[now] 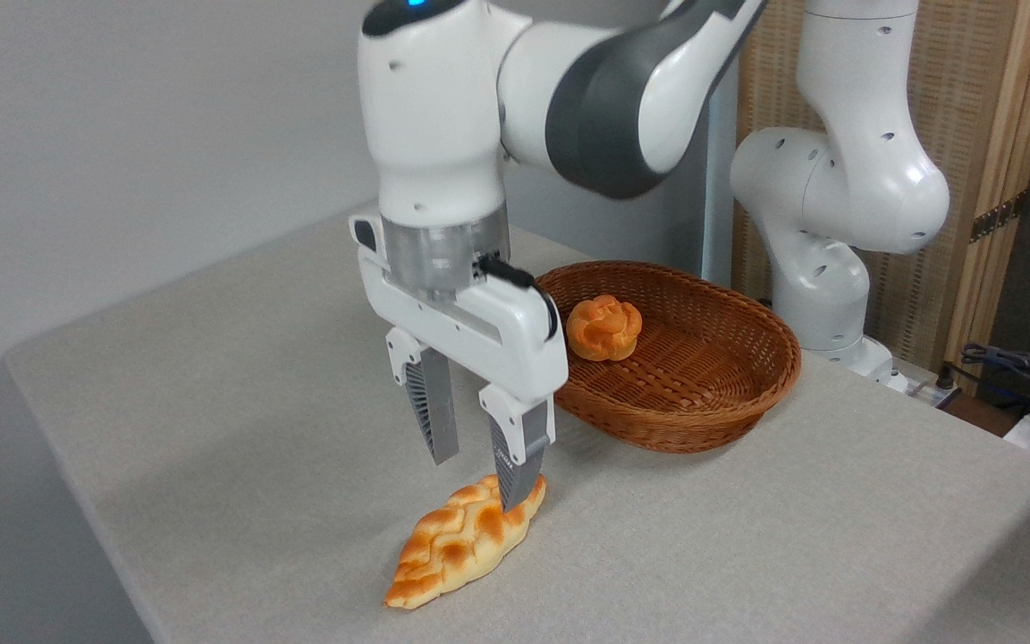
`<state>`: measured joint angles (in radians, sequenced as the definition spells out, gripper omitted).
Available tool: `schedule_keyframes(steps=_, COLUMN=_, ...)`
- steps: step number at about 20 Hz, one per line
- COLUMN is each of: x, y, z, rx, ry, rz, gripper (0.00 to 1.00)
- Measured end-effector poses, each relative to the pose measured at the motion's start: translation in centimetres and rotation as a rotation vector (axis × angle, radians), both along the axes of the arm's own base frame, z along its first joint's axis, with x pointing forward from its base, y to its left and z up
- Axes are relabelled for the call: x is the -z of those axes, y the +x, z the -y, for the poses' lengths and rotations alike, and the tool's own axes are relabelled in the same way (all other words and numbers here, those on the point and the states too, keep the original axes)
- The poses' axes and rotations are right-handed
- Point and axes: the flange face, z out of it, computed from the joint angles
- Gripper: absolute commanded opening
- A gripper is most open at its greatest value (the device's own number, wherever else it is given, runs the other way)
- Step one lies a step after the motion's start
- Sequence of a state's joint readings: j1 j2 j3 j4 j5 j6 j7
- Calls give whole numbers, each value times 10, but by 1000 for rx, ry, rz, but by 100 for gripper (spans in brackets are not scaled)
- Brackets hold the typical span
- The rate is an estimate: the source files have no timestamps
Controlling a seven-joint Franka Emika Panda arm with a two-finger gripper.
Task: Put bread into the basket
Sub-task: 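Lower the open gripper down over the braided bread loaf, then close the gripper on the braided bread loaf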
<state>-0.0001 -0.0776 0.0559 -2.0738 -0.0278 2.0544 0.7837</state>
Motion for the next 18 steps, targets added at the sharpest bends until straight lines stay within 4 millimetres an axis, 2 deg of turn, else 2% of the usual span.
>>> schedule_keyframes(steps=3, x=9, y=-2, z=6, rx=-16, ry=-47, rz=-7, gripper=100)
schedule_keyframes(steps=10, x=34, y=-1, z=5, rx=-23, ry=-42, rz=21, gripper=100)
schedule_keyframes(steps=18, x=48, y=-1, z=8, rx=-20, ry=-40, rz=14, gripper=100)
